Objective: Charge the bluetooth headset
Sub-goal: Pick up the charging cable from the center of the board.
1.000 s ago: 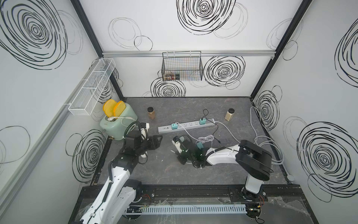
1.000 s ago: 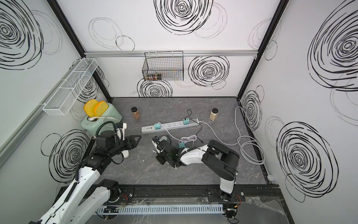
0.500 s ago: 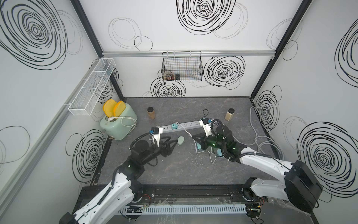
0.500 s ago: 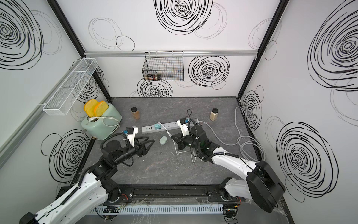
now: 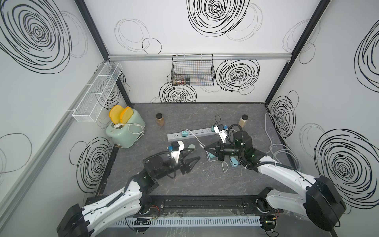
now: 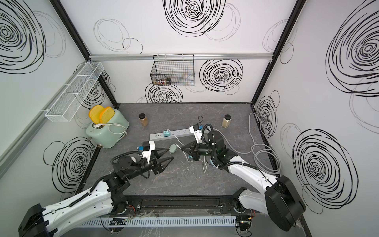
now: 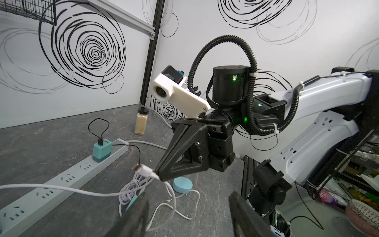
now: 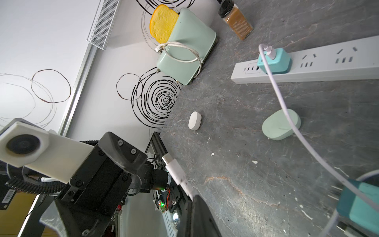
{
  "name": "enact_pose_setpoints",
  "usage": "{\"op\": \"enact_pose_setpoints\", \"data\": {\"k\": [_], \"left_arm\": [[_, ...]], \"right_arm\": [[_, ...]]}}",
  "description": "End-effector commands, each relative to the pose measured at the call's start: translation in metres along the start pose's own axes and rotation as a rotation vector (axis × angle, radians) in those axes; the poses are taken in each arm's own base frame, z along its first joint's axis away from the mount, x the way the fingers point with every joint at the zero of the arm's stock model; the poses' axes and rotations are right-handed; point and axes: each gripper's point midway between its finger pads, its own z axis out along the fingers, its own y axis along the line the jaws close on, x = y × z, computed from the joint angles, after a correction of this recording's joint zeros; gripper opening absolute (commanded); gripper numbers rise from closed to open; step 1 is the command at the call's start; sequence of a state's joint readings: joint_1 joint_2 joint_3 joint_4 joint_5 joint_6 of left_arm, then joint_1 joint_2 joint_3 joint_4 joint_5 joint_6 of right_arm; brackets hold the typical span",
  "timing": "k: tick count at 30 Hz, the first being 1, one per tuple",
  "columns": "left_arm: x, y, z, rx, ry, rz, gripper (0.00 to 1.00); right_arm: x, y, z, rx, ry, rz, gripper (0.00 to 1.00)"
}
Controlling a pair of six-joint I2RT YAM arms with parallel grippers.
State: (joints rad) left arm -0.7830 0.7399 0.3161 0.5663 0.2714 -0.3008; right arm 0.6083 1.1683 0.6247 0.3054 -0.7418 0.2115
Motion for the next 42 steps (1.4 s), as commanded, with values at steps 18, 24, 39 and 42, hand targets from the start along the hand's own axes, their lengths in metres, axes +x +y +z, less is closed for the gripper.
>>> {"op": "enact_pose_setpoints", "data": {"k": [18,24,39,42], "left_arm": [[-0.016,0.018,0.024,-0.051,-0.050,0.083,0.62],[-0.017,0.025,0.030,-0.044,-0.045,0.050,0.57],[-0.013,0.010,0.045,0.070,-0.021,0.006,0.25],[-0.013,0.010,0.044,0.065,-0.025,0.001,0.18]], "right_arm": [[-0.011,0.023,0.001,-0.170,0.013,-0.082,0.06],[-0.013,0.028,0.000,-0.202,0.010,-0.092,0.06],[-0.010,0.024,0.003,-0.202,0.010,-0.070,0.06],[-0.010,0.023,0.004,-0.200,0.010,-0.070,0.07]]}}
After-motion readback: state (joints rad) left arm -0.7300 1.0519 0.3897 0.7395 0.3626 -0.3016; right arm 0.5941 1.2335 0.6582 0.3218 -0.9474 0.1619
